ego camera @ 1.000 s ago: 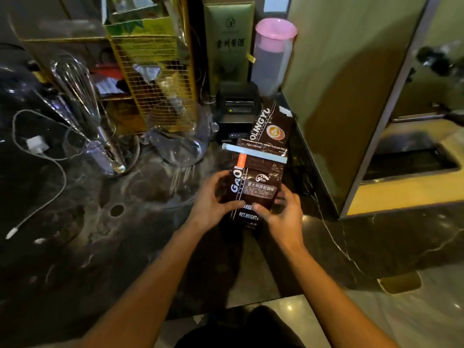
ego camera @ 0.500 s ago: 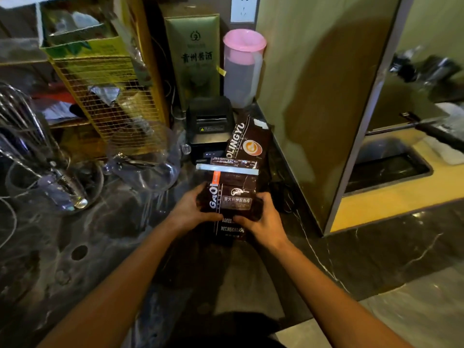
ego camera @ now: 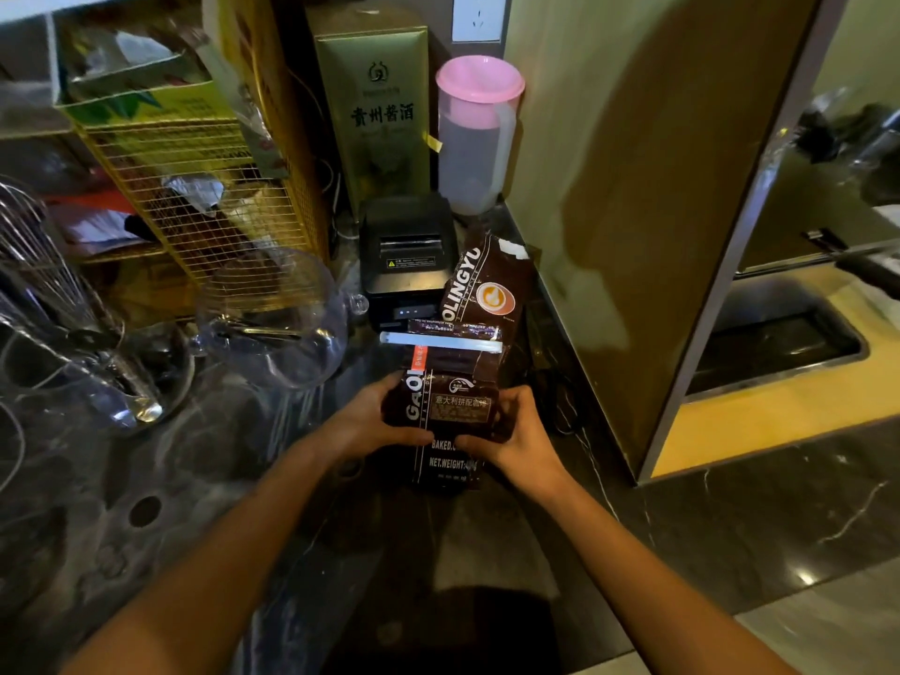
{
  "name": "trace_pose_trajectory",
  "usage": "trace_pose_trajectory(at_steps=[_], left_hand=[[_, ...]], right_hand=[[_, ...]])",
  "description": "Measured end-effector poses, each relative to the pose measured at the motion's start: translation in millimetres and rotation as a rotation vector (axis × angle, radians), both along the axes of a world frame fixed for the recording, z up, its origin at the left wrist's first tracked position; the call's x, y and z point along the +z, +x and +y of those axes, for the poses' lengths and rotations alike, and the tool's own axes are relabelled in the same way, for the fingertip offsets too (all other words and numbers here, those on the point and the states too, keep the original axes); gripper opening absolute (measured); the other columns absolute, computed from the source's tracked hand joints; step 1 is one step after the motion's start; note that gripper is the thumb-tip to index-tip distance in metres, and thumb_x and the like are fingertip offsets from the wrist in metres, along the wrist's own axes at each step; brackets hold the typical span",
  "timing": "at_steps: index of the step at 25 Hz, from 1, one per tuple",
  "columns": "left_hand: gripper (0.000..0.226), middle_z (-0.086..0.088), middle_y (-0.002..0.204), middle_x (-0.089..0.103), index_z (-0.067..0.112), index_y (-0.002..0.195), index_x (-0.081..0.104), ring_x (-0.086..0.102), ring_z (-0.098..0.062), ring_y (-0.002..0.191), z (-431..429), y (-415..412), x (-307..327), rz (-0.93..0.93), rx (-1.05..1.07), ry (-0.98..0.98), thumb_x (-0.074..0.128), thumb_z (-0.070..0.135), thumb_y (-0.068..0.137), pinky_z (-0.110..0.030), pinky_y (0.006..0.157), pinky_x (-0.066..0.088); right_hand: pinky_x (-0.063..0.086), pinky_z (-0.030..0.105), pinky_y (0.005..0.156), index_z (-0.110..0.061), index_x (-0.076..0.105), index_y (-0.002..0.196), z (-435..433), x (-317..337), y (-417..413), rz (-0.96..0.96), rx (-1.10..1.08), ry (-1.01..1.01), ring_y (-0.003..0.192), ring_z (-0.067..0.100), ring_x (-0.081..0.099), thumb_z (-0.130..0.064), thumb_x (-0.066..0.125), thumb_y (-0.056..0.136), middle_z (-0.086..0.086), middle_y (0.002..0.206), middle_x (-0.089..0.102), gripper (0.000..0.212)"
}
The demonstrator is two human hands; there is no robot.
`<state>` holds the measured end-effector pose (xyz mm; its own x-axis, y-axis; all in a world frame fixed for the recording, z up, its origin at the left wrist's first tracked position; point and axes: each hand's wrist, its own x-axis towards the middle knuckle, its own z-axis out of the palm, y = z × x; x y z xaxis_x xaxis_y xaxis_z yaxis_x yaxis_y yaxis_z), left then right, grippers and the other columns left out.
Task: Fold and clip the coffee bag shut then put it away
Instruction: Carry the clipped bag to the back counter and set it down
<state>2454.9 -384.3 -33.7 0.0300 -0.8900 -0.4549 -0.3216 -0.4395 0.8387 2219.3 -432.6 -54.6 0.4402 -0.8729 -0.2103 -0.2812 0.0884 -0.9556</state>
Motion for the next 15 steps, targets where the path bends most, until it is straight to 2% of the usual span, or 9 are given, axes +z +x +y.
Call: trace_pose_trajectory(at_steps=[1, 2, 4, 6, 11, 13, 15], left_hand=[[0.084, 0.023, 0.111, 0.059, 0.051, 0.127, 0.039, 0.055, -0.005, 0.116, 2, -1, 0, -0.017, -0.007, -0.016, 0.088, 0.022, 0.065, -0.018, 0.083, 0.048], [0.083, 0.023, 0.113, 0.059, 0.052, 0.126, 0.038, 0.056, -0.003, 0.115, 5, -2, 0, -0.034, -0.009, -0.040, 0.088, 0.024, 0.066, -0.021, 0.088, 0.050], [0.085, 0.018, 0.126, 0.059, 0.048, 0.133, 0.039, 0.056, -0.006, 0.120, 17, -5, -3, -0.083, -0.002, -0.109, 0.088, 0.029, 0.066, -0.037, 0.102, 0.049], [0.093, 0.010, 0.137, 0.056, 0.042, 0.143, 0.034, 0.054, -0.011, 0.127, 28, -7, -6, -0.132, 0.012, -0.176, 0.086, 0.037, 0.066, -0.044, 0.107, 0.045], [0.101, 0.010, 0.145, 0.052, 0.040, 0.151, 0.017, 0.052, -0.008, 0.130, 29, -13, -6, -0.193, 0.089, -0.242, 0.081, 0.043, 0.073, -0.038, 0.110, 0.041], [0.101, 0.010, 0.147, 0.051, 0.038, 0.153, 0.014, 0.049, -0.007, 0.131, 26, -15, -6, -0.211, 0.103, -0.251, 0.079, 0.045, 0.075, -0.035, 0.111, 0.038], [0.100, 0.009, 0.147, 0.051, 0.036, 0.152, 0.015, 0.047, -0.005, 0.131, 22, -18, -5, -0.234, 0.117, -0.263, 0.078, 0.047, 0.076, -0.034, 0.112, 0.038]], right_hand=[[0.055, 0.018, 0.081, -0.023, 0.042, 0.109, 0, -1, 0, -0.004, -0.005, 0.002, 0.107, 0.000, 0.065, -0.017, 0.088, 0.069, -0.001, 0.115, 0.064, 0.061], [0.055, 0.018, 0.081, -0.024, 0.042, 0.109, 0, -2, 0, -0.003, -0.003, 0.004, 0.107, 0.000, 0.064, -0.016, 0.088, 0.069, -0.002, 0.115, 0.065, 0.061], [0.055, 0.017, 0.084, -0.027, 0.042, 0.109, 0, -4, 0, 0.015, 0.023, -0.017, 0.110, -0.001, 0.063, -0.016, 0.088, 0.069, -0.005, 0.116, 0.065, 0.061], [0.054, 0.016, 0.085, -0.030, 0.042, 0.108, -4, -3, 1, 0.044, 0.071, -0.049, 0.111, -0.002, 0.063, -0.019, 0.087, 0.069, -0.007, 0.116, 0.064, 0.061], [0.055, 0.034, 0.093, -0.030, 0.041, 0.107, -29, 1, 7, 0.080, 0.191, -0.080, 0.113, 0.008, 0.064, -0.018, 0.085, 0.072, -0.002, 0.117, 0.065, 0.058], [0.055, 0.033, 0.093, -0.034, 0.042, 0.107, -40, 2, 10, 0.078, 0.227, -0.087, 0.113, 0.007, 0.064, -0.022, 0.085, 0.071, -0.002, 0.116, 0.067, 0.057], [0.053, 0.029, 0.092, -0.034, 0.042, 0.109, -46, 4, 12, 0.080, 0.239, -0.104, 0.113, 0.006, 0.064, -0.034, 0.086, 0.069, -0.005, 0.117, 0.067, 0.060]])
